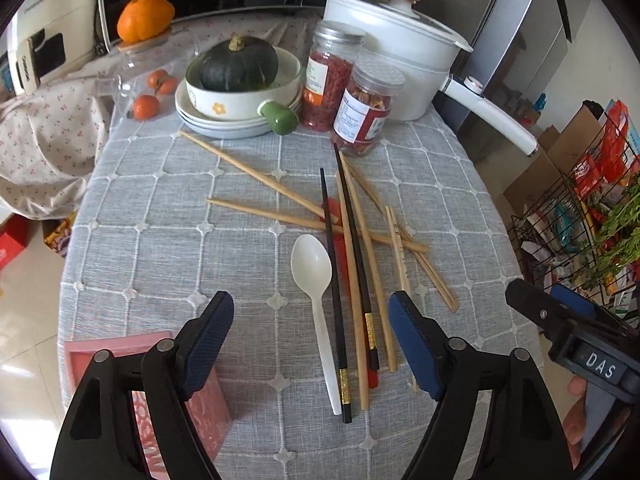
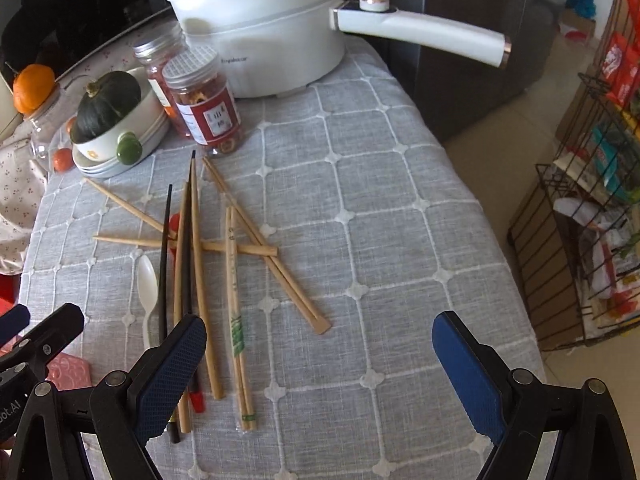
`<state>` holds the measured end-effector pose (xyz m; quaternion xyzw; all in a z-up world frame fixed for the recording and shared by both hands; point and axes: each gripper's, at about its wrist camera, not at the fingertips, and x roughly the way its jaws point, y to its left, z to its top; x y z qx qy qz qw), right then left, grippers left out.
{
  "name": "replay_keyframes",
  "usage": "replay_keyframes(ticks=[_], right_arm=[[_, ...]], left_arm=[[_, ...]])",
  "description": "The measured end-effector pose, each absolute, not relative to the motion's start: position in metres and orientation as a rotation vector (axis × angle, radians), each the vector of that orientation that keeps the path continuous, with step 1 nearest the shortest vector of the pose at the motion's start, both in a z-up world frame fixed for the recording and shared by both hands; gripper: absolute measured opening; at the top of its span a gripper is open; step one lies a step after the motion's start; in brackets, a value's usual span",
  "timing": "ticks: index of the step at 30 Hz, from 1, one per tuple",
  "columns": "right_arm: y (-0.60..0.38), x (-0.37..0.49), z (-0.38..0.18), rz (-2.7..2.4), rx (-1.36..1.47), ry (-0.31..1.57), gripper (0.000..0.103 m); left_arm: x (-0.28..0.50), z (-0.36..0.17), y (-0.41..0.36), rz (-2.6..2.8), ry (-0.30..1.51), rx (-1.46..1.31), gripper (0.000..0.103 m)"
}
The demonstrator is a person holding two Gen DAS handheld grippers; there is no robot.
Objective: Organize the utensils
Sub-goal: 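Move the left tool toward the white spoon while the right tool approaches the wrapped chopsticks, then grasp the white spoon with the left tool while the right tool grasps the paper-wrapped chopsticks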
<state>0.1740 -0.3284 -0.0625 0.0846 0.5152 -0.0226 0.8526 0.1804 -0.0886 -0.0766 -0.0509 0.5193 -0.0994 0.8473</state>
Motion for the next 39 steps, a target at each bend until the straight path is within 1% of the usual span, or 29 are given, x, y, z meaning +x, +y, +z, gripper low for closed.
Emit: replay_keyframes(ticks=[2,3,4,5,6,7,17,20,22,24,25,27,28,33,34,36,39], right_arm=[[-0.332,0.188,-0.071,-0.05,0.19,1.111,0.093],[-0.334,0.194,-0.076,-0.045,0.203,1.128,0.086],[-0.335,0.2,-0.081,-0.031,0.224,1.145,0.077],[-0.336,0.205,-0.086,-0.013,0.248,1.164,0.072],[-0.336,0.21,-0.091,0.002,0.265,1.184,0.062],[-0.334,0.213,-0.095,0.012,0.272,1.199,0.058],[-0.334,0.22,-0.096,0.018,0.251,1.187,0.057],[-0.34,0.224,-0.101,0.01,0.253,1.193,0.053],[-0.347,0.226,-0.106,0.011,0.287,1.203,0.049],[-0.351,0.226,-0.111,0.025,0.314,1.22,0.045],[-0.351,0.226,-0.112,0.027,0.315,1.227,0.045],[-0.351,0.226,-0.113,0.017,0.304,1.232,0.045],[-0.351,0.226,-0.112,0.017,0.305,1.23,0.045],[-0.346,0.223,-0.102,0.049,0.313,1.204,0.045],[-0.346,0.223,-0.101,0.051,0.315,1.201,0.045],[-0.347,0.223,-0.1,0.049,0.322,1.199,0.045],[-0.349,0.223,-0.098,0.051,0.332,1.197,0.045]], left_arm=[[0.184,-0.085,-0.093,-0.221,1.11,-0.095,0.066],[0.184,-0.086,-0.097,-0.22,1.099,-0.06,0.064],[0.185,-0.088,-0.101,-0.223,1.104,-0.05,0.064],[0.186,-0.088,-0.103,-0.221,1.099,-0.041,0.063],[0.186,-0.089,-0.105,-0.222,1.098,-0.04,0.063],[0.187,-0.088,-0.106,-0.227,1.105,-0.04,0.063],[0.174,-0.073,-0.125,-0.249,1.064,0.014,0.062],[0.18,-0.077,-0.134,-0.225,1.078,0.034,0.062],[0.191,-0.086,-0.137,-0.187,1.121,0.034,0.06],[0.204,-0.102,-0.137,-0.156,1.184,-0.008,0.051],[0.209,-0.11,-0.137,-0.142,1.214,-0.017,0.048],[0.221,-0.127,-0.137,-0.117,1.268,-0.022,0.03],[0.227,-0.135,-0.136,-0.093,1.293,-0.026,0.027],[0.242,-0.151,-0.131,-0.033,1.316,-0.027,0.024],[0.242,-0.15,-0.13,-0.035,1.312,-0.036,0.023],[0.242,-0.147,-0.126,-0.059,1.316,-0.083,0.018],[0.24,-0.138,-0.117,-0.087,1.295,-0.127,0.017]])
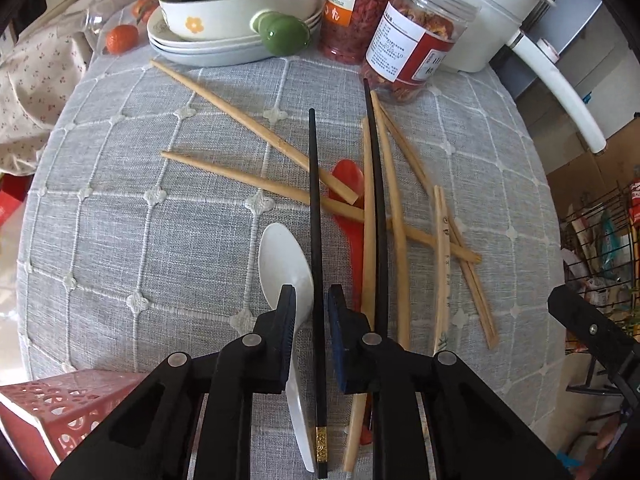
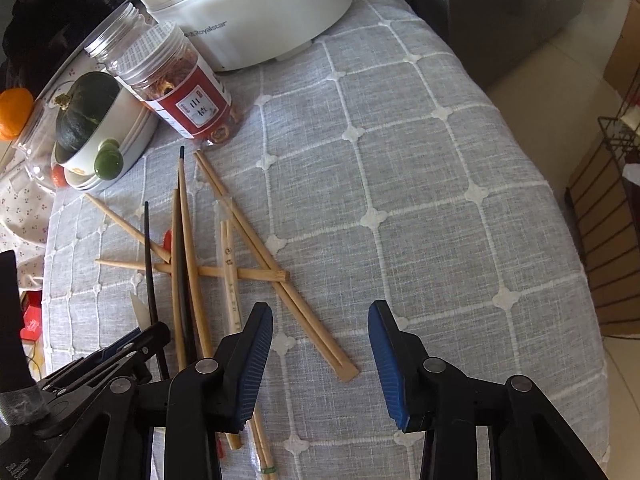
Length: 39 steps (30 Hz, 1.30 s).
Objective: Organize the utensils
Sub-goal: 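Grasp the white spoon with the left tool while the right tool grasps the paper-wrapped chopsticks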
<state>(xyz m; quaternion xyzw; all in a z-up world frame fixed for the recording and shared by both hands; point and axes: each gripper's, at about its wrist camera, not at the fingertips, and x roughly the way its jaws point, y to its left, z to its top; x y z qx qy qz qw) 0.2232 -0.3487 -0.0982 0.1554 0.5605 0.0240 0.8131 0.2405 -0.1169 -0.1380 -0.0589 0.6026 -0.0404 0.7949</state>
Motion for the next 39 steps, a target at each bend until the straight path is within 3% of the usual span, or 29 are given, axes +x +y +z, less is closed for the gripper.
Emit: replay_keyframes(ticks=[31,32,34,39], right_arm=[[-0.334,0.222,-0.095,0.114,0.306,1.191,0.044],[-0.331,0.222,-0.097,0.142,0.302,1.19,0.042],[-0.325,0.224,-0.105,0.187,0.289,1.214,0.029],[-0.316,0.227,-0.123,0.223,0.259,1.257,0.028]], left_arm=[[0.224,-0.157,-0.115,-0.024,1.344,-0.052,0.019],[0.224,-0.156,-0.114,-0.038,1.328,-0.077,0.013],[0.222,-0.154,-0.112,-0.064,1.316,-0.116,0.009],[0.206,-0.128,-0.112,-0.129,1.221,-0.109,0.009]])
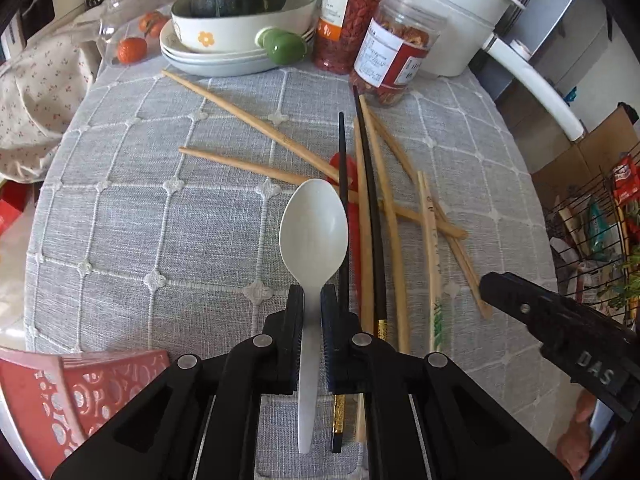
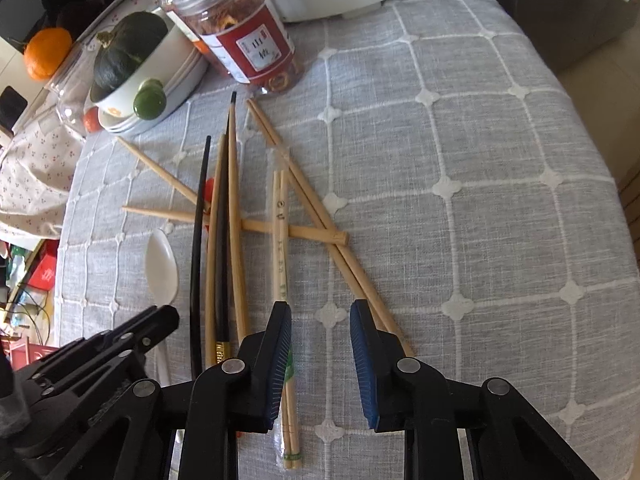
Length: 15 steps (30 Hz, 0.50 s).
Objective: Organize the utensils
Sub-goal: 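Grasp the white spoon with the left tool while the right tool grasps the paper-wrapped chopsticks, then lift and lower the spoon and wrapped chopsticks into the pink basket, opening both tools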
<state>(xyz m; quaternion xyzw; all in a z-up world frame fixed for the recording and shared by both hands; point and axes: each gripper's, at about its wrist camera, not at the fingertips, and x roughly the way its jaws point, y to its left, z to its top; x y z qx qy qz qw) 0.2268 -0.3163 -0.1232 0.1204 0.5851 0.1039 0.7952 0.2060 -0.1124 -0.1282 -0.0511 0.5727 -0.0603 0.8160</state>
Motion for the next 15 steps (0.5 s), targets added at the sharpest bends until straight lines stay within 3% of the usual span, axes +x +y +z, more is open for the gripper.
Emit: replay_keyframes(ticks=[8,15], right_arm=[[-0.292,0.236,-0.144,0.297,0.2,1.28,0.028],[-0.267,0.246,-0.147,0.308,0.099,1.26,0.028]], left_arm=[[0.151,-0.055,-0.102,-0.307,0.99,-0.132,0.009],[0.11,0.004,-0.043,-0.291,0.732,-0.102,0.009]])
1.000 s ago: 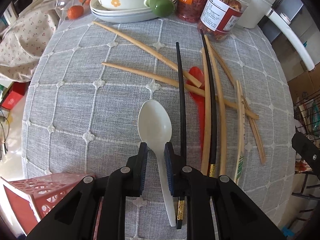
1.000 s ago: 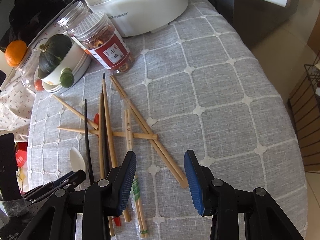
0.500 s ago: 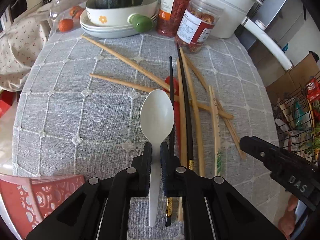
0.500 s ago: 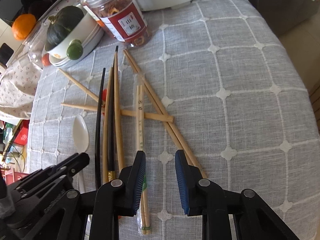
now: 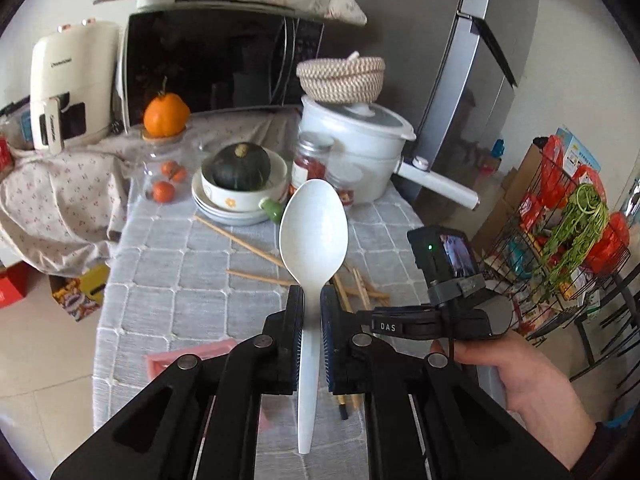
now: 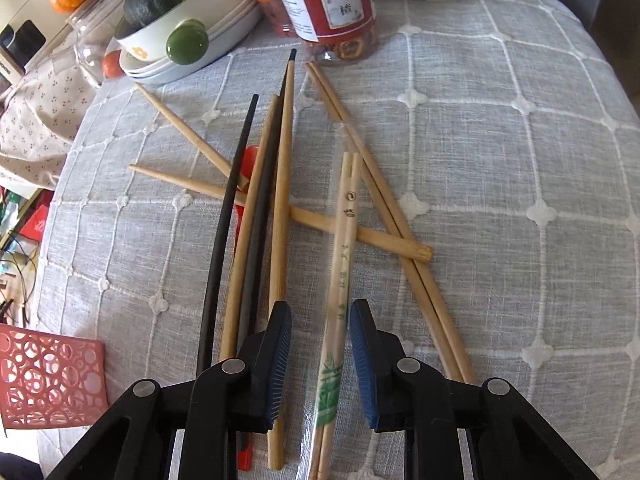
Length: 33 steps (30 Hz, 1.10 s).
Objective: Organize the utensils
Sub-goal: 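Lift and lower the spoon and wrapped chopsticks into the pink basket, opening both tools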
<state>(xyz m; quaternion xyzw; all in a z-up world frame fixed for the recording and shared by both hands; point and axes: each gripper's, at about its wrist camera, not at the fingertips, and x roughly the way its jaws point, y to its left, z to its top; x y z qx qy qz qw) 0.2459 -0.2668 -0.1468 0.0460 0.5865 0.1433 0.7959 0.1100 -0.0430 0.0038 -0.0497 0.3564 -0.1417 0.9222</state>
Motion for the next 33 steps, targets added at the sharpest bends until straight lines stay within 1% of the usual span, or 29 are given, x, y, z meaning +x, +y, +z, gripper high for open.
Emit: replay_keyframes(ticks=[2,6,7,9,10,13,16,19,24,28,33], right_arm=[[-0.264,0.25,-0.148,0.305,0.09,1.259,0.028],[-0.266,0.258,-0.153,0.278,0.088,1.274,0.026],[-0.266,0.259,-0.156,0.269,0.082,1.285,0.018],[-0.268,0.26,-0.155,0.252,0.06,1.279,0.008],[-0.269,0.26,-0.152,0.245,0.061,1.269,0.005],[-0.276,0.258,-0.129,0.245,0.113,1.202,0.005],[-0.273,0.25,-0.098,0.262,0.143,1.092,0.005],[-0.261,0.238,-0.067,0.298,0.189,0.954,0.005],[-0.227,0.203,-0.019,0.41,0.264,0.718,0.005],[-0.201,0.178,0.0,0.472,0.277,0.599,0.005],[-0.178,0.152,0.015,0.499,0.202,0.487,0.005]], left_arm=[[0.111,0.004,-0.028,-0.273,0.697,-0.104,0.009],[0.121,-0.017,-0.005,-0.191,0.674,-0.082,0.009],[0.124,-0.022,0.002,-0.192,0.684,-0.105,0.009],[0.126,-0.027,0.015,-0.201,0.68,-0.159,0.009],[0.125,-0.027,0.02,-0.207,0.664,-0.173,0.009],[0.12,-0.03,0.024,-0.217,0.616,-0.186,0.009],[0.116,-0.034,0.024,-0.225,0.591,-0.19,0.009],[0.111,-0.04,0.027,-0.213,0.545,-0.193,0.009],[0.106,-0.05,0.031,-0.199,0.531,-0.195,0.009],[0.099,-0.056,0.031,-0.188,0.538,-0.157,0.01],[0.097,-0.062,0.034,-0.174,0.576,-0.152,0.011]])
